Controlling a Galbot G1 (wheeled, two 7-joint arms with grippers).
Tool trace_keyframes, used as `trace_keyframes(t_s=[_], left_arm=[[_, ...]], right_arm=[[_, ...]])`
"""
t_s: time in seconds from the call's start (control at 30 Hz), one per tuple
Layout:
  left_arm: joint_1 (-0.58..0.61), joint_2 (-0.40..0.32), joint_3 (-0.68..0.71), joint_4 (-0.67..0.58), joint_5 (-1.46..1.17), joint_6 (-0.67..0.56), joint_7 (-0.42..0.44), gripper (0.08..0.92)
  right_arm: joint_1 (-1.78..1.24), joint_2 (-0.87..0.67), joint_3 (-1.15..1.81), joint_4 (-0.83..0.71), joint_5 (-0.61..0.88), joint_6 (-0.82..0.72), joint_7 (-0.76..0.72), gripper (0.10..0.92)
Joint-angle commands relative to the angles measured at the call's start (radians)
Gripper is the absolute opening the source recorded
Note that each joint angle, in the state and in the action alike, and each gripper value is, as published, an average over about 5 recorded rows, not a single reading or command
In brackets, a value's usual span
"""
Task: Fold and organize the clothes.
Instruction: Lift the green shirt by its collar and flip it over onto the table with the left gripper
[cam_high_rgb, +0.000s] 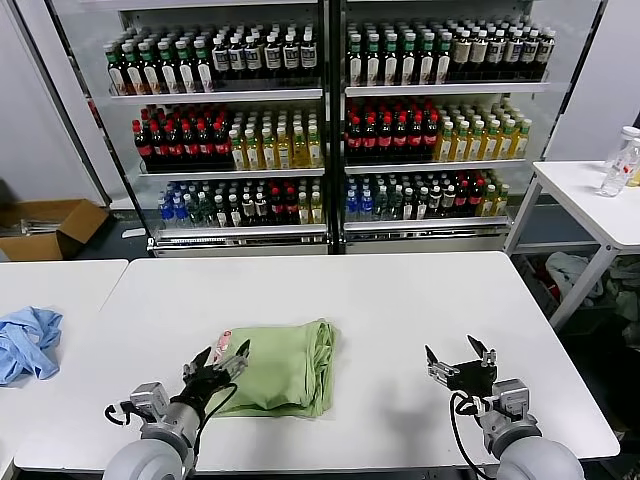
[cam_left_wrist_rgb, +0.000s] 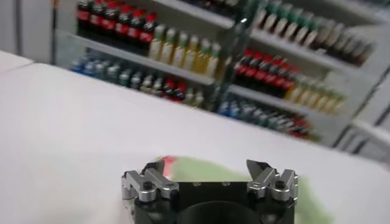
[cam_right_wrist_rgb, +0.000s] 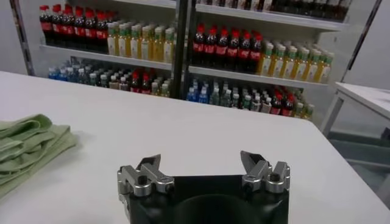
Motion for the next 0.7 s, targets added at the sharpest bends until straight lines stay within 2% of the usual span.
trace_keyframes(t_s=[0.03, 0.23, 0.33, 0.57, 0.7], left_arm=[[-0.020, 0.002, 0.003, 0.176, 0.199, 0.002, -0.011, 0.822], [-0.022, 0.001, 0.018, 0.178, 0.212, -0.006, 0.013, 0.821], [-0.024, 0.003, 0.018, 0.172, 0.150, -0.007, 0.045, 0.775], [-0.050, 0.009, -0.023, 0.190, -0.124, 0.039, 0.137, 0.576], [-0.071, 0.003, -0.058, 0.214, -0.301, 0.071, 0.162, 0.455]], right_arm=[[-0.007, 0.002, 0.007, 0.004, -0.001, -0.001, 0.001, 0.823], [-0.019, 0.007, 0.016, 0.021, -0.004, -0.003, 0.002, 0.823], [-0.024, 0.008, 0.021, 0.030, -0.004, -0.004, 0.003, 0.823], [-0.047, 0.011, 0.045, 0.053, -0.003, -0.005, 0.004, 0.823], [-0.065, 0.012, 0.066, 0.066, -0.001, -0.005, 0.004, 0.823]])
